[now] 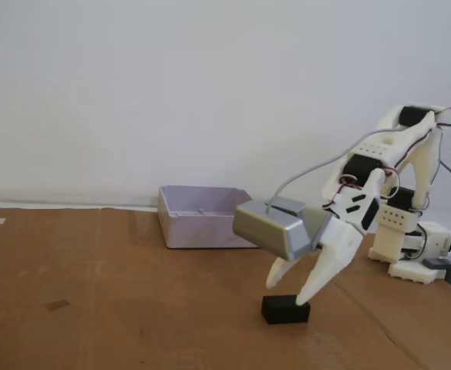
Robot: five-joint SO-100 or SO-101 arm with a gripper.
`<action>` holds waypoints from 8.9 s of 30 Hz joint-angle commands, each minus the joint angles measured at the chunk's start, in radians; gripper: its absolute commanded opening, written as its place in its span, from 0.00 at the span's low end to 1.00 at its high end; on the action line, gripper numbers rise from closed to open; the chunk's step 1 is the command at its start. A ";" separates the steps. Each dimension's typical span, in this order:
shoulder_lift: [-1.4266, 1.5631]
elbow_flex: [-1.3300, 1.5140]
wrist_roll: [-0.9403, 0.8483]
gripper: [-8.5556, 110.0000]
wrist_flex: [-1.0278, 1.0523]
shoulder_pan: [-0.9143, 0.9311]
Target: Grasp a block and put it in the box.
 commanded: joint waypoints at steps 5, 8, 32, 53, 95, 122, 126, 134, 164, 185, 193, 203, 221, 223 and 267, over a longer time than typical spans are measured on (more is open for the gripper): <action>0.026 -0.100 0.020 0.32 -0.035 -0.026; 0.011 -0.100 0.020 0.32 -0.034 -0.026; -0.080 -0.101 0.008 0.32 -0.043 -0.011; -0.129 -0.106 0.006 0.32 -0.044 0.044; -0.110 -0.187 0.005 0.13 -0.044 0.061; 0.072 -0.442 -0.140 0.13 -0.018 0.334; 0.153 -0.382 -0.140 0.13 0.011 0.396; 0.278 -0.290 -0.141 0.13 0.011 0.500; 0.410 0.025 -0.141 0.13 -0.002 0.946; 0.218 0.032 -0.141 0.13 -0.095 0.951; 0.144 0.018 -0.189 0.13 -0.156 0.950; 0.084 0.018 -0.189 0.13 -0.189 0.950; -0.044 -0.063 -0.189 0.13 -0.259 0.954; -0.046 -0.061 -0.189 0.13 -0.259 0.954; -0.026 -0.212 -0.192 0.40 -0.255 0.939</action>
